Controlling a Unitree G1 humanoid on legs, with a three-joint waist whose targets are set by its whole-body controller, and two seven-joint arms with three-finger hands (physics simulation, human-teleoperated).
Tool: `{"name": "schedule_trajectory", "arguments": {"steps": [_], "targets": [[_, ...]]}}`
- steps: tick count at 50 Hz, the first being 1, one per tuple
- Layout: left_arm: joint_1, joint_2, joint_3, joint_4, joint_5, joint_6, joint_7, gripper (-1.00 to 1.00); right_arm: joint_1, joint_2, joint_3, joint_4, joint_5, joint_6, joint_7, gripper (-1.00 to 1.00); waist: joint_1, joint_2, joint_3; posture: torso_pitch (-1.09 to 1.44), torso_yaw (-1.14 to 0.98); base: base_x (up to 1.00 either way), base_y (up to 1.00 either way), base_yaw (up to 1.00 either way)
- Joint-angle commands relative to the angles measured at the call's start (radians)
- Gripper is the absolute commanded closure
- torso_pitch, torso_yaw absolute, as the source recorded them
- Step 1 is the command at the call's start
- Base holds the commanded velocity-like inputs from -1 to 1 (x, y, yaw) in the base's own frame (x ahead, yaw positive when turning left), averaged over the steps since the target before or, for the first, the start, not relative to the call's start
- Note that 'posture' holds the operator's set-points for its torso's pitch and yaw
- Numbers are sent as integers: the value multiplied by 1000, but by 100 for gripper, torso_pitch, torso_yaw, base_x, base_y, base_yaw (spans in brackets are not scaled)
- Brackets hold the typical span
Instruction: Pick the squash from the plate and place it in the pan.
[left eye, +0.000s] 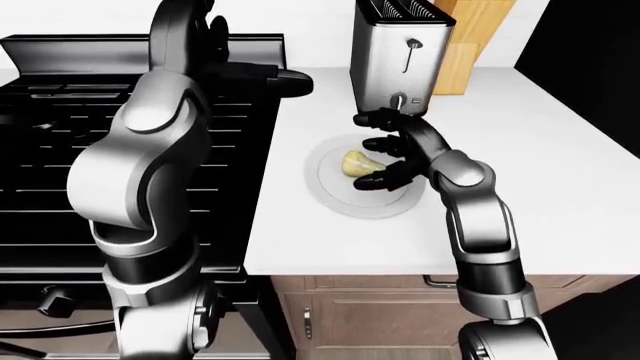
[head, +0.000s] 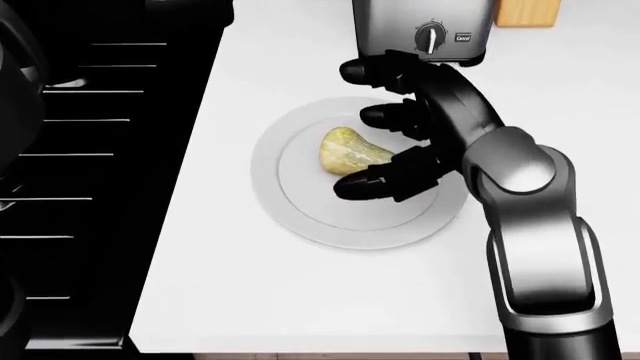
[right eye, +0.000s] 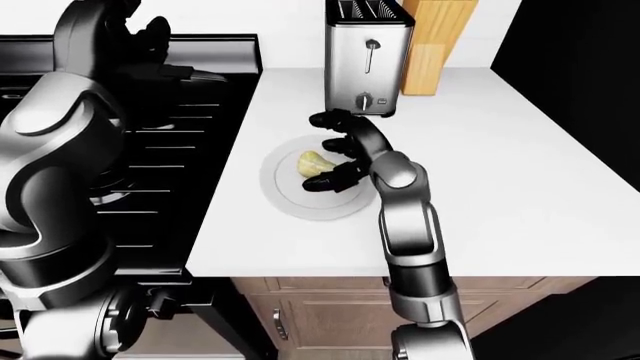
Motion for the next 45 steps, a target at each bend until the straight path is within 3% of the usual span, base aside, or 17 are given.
{"name": "schedule_trajectory", "arguments": {"steps": [1, 45], "targets": [[-34, 9, 9, -23, 4, -29, 1, -100, -32, -7, -10, -37, -6, -26, -3, -45, 0, 0, -29, 0, 0, 0, 0, 0], [-33, 9, 8, -23, 6, -35, -2, -100, -23, 4, -9, -11, -28, -56, 5, -29, 0, 1, -30, 0, 0, 0, 0, 0]]}}
